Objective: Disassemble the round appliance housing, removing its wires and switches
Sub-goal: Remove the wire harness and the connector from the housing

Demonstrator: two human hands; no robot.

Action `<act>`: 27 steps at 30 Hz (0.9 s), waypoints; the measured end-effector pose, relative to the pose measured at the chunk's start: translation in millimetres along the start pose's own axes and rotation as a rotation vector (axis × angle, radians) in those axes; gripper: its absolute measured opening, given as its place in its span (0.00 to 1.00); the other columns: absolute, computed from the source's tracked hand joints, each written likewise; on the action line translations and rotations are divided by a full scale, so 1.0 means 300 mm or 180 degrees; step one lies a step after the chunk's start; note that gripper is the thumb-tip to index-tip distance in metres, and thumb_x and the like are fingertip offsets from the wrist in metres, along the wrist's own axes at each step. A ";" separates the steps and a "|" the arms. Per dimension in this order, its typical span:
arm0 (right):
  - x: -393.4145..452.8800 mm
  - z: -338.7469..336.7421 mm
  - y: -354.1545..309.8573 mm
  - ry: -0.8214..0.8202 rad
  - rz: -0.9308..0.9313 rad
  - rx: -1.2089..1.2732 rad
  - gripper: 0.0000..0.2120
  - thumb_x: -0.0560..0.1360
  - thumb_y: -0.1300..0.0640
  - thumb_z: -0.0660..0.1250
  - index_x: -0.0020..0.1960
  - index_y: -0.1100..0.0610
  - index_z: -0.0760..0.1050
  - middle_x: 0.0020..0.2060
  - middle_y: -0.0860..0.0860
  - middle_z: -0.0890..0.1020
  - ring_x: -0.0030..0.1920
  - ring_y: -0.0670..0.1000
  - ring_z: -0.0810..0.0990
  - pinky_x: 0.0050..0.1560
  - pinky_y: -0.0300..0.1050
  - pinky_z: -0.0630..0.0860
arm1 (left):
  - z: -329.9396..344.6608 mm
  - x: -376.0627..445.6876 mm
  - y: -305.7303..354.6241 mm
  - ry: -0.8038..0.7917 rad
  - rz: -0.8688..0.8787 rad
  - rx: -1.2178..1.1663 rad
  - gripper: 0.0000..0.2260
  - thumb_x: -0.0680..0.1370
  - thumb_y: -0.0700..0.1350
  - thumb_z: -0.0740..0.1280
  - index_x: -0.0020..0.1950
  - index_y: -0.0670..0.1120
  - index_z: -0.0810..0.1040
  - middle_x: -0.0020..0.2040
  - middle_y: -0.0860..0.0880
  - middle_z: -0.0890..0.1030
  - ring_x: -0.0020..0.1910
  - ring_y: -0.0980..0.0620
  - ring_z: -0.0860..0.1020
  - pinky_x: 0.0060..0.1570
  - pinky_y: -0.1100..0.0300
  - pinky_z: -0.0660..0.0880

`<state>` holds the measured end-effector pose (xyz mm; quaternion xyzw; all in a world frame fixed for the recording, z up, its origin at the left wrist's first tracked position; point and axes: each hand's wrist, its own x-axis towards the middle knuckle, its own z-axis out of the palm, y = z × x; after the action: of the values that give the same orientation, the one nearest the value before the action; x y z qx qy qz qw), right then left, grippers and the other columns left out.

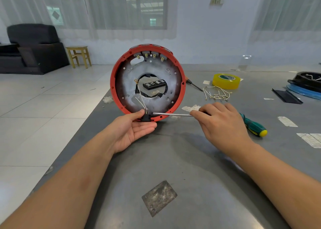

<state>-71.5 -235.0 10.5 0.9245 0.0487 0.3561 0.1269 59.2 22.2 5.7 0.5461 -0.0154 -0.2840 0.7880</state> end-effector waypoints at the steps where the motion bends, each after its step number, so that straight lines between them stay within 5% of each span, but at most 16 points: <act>1: 0.002 0.001 -0.003 0.0057 -0.0018 -0.0068 0.11 0.78 0.59 0.69 0.59 0.50 0.80 0.46 0.51 0.82 0.45 0.59 0.78 0.48 0.54 0.71 | 0.004 -0.003 0.000 0.0005 0.0005 0.0031 0.12 0.84 0.44 0.68 0.62 0.36 0.77 0.50 0.29 0.85 0.46 0.40 0.88 0.35 0.56 0.84; 9: 0.016 -0.008 -0.012 0.0022 -0.0101 -0.0223 0.13 0.79 0.61 0.66 0.60 0.49 0.80 0.45 0.51 0.82 0.42 0.59 0.79 0.60 0.55 0.69 | 0.021 -0.017 -0.006 -0.0064 0.0035 0.0191 0.13 0.86 0.44 0.62 0.60 0.33 0.75 0.49 0.28 0.85 0.45 0.38 0.88 0.35 0.54 0.84; 15: 0.021 -0.031 -0.033 -0.0262 -0.0089 0.0010 0.13 0.81 0.57 0.63 0.62 0.47 0.79 0.46 0.50 0.81 0.40 0.58 0.79 0.37 0.47 0.63 | 0.023 -0.014 -0.009 -0.0087 0.0053 0.0185 0.13 0.86 0.43 0.60 0.61 0.33 0.75 0.49 0.27 0.84 0.46 0.36 0.88 0.36 0.52 0.84; 27: 0.025 -0.046 -0.030 -0.0505 -0.0097 0.0068 0.16 0.83 0.53 0.55 0.67 0.44 0.75 0.51 0.48 0.81 0.47 0.56 0.80 0.41 0.48 0.70 | 0.030 -0.015 -0.013 -0.0037 0.0088 0.0172 0.13 0.86 0.42 0.59 0.62 0.32 0.74 0.49 0.26 0.84 0.47 0.35 0.88 0.35 0.51 0.85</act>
<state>-75.2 -222.2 22.7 0.9503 0.0563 0.2792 0.1259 50.6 15.6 7.4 0.5653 -0.0353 -0.2757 0.7767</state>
